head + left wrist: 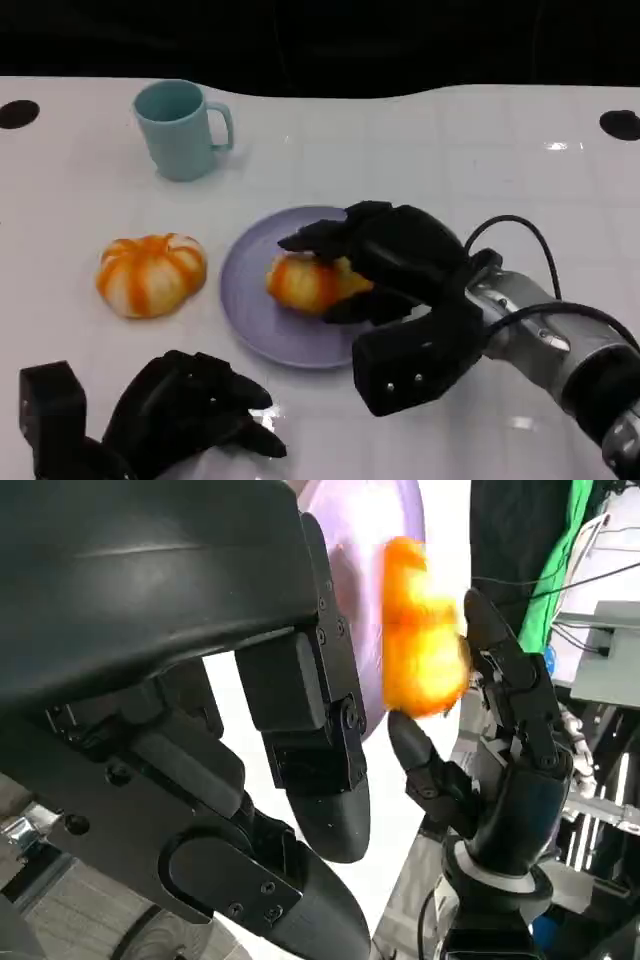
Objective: Grasp the bread from the table and place it into the plate.
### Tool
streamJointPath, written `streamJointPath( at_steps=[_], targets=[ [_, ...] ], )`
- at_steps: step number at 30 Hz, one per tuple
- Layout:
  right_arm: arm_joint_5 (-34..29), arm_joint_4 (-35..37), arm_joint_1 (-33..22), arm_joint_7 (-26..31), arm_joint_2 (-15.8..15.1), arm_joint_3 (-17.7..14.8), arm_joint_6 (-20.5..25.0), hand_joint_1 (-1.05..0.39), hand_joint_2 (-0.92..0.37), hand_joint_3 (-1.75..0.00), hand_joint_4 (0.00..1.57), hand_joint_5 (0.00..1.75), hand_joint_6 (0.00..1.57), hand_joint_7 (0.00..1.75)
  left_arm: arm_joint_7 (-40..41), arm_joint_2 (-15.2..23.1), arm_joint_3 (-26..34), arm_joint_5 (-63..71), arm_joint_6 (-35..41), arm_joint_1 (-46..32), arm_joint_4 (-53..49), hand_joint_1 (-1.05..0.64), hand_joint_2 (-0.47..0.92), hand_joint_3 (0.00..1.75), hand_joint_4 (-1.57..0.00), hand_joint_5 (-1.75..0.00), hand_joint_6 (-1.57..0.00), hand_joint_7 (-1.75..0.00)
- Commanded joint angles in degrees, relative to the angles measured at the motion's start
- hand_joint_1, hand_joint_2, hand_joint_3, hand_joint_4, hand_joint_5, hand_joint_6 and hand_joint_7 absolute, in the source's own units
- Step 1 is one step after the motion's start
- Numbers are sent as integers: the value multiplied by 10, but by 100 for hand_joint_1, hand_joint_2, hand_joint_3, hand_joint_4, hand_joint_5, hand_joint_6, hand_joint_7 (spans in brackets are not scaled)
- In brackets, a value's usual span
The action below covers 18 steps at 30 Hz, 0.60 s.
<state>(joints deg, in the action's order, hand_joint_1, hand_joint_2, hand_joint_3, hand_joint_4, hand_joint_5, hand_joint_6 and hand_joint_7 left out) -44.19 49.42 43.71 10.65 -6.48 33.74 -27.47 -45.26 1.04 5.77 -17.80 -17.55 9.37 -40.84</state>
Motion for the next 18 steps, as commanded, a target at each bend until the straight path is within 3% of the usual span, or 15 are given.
streamJointPath(
  at_steps=[1,12,18],
  targets=[
    [12,-50,-24,-34,-30,-10,16,-78,-92,-33,19,56,25,8,6,10,0,5,5,-7,6,-105,72,0,-157,-22,-157,-3],
    [44,-150,-83,-80,-86,-41,4,-82,-92,-34,18,54,23,6,8,9,-2,5,9,-9,11,-105,72,0,-157,-22,-157,-2],
    [76,-205,-136,-73,-113,-74,-27,-78,-92,-36,26,61,33,10,10,6,-3,3,13,-8,12,-105,71,0,-157,-21,-157,-1]
  ],
)
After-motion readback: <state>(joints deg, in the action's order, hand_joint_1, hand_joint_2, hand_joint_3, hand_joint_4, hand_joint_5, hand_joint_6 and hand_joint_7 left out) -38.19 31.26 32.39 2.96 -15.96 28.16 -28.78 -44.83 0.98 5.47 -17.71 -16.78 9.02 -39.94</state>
